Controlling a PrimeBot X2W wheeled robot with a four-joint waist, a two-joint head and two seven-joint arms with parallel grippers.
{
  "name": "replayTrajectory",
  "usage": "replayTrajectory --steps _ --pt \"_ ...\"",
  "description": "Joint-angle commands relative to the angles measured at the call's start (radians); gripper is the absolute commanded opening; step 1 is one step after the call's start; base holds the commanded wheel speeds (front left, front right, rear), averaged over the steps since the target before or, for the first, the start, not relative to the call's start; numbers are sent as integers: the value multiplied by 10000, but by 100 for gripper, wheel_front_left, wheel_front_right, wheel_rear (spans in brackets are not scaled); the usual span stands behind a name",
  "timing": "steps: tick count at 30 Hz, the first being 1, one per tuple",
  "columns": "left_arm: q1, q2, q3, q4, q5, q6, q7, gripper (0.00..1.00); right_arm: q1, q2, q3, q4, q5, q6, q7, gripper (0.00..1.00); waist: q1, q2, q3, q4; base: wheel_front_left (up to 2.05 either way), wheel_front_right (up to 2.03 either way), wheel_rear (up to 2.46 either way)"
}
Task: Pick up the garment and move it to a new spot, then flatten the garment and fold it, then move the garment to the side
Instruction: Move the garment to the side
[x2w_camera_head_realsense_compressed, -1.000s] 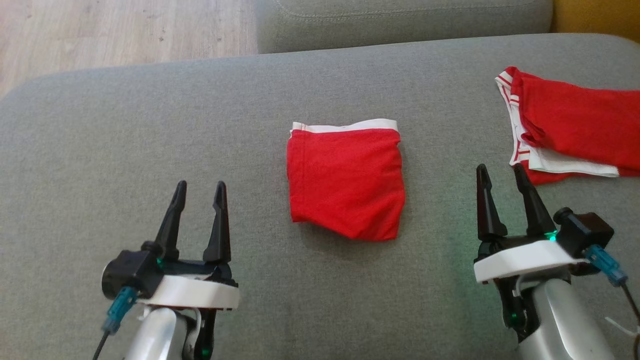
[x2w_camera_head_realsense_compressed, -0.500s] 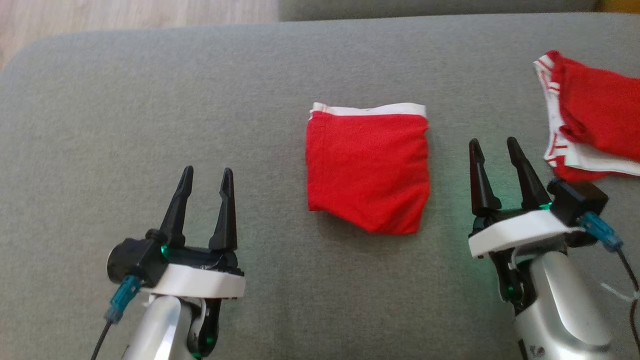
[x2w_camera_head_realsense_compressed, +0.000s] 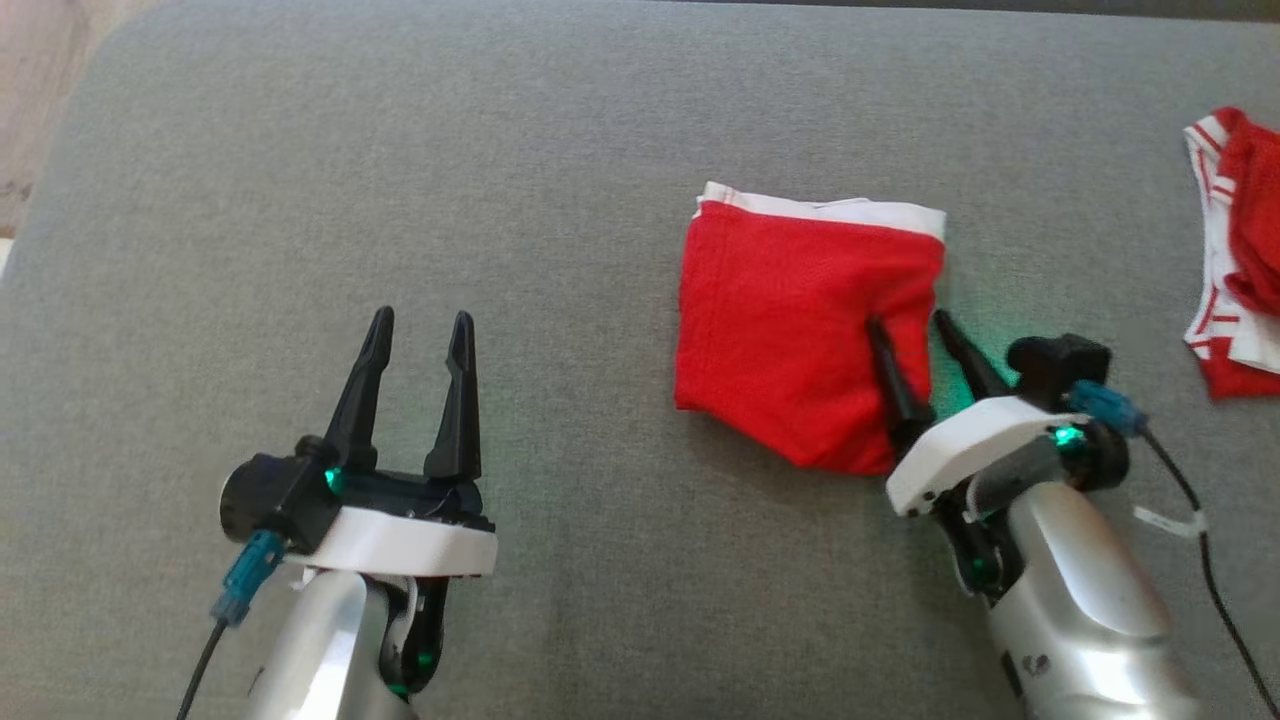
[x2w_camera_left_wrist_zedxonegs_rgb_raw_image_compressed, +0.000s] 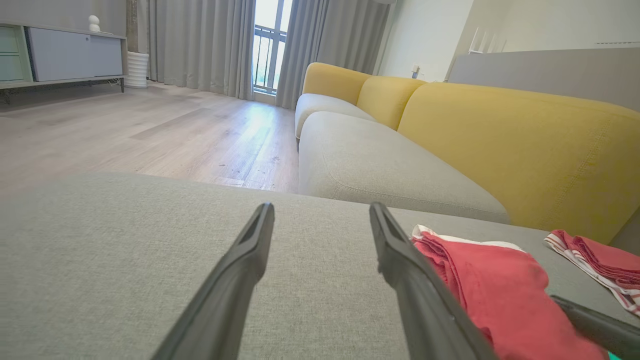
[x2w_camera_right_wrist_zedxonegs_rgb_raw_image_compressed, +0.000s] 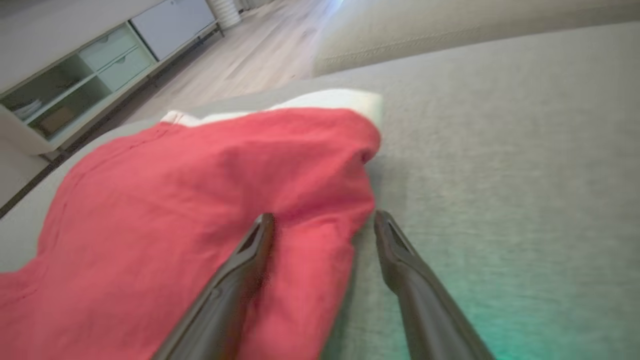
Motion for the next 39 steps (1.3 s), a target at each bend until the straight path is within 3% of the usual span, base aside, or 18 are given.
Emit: replayTrajectory --steps 1,9,10,11,12,23,27,34,39 --pt "-300 28 262 -302 -52 -41 -80 100 -242 70 389 -67 164 69 100 100 0 0 37 78 0 0 0" --pt "-297 26 209 -371 -190 32 -80 100 -604 70 998 1039 272 69 685 100 0 0 121 175 0 0 0" --pt "-300 26 205 -368 -193 40 -80 100 -669 70 1088 1121 272 69 695 89 0 0 121 166 0 0 0" --pt "-309 25 200 -358 -194 47 -80 100 -732 70 1162 1194 282 69 686 49 0 0 116 153 0 0 0" --pt "-322 25 193 -346 -194 49 -80 100 -807 70 1263 1244 235 69 652 0 0 0 106 137 0 0 0" --pt "-161 25 395 -303 -1 47 -80 100 -1463 69 1063 1384 -1286 69 -329 0 0 0 -324 -419 0 0 0" --pt "-52 25 369 -302 3 28 -80 100 -1553 -244 737 1100 -2079 69 -519 0 0 0 -594 -677 0 0 0" --pt "172 24 497 -395 113 32 -80 100 -1502 -1898 1383 -115 -2703 69 131 0 0 0 -791 -1189 0 0 0" --pt "71 24 605 -582 171 4 -80 100 -1674 -3935 2177 -1255 -2171 69 924 0 0 0 -429 -1467 0 0 0"
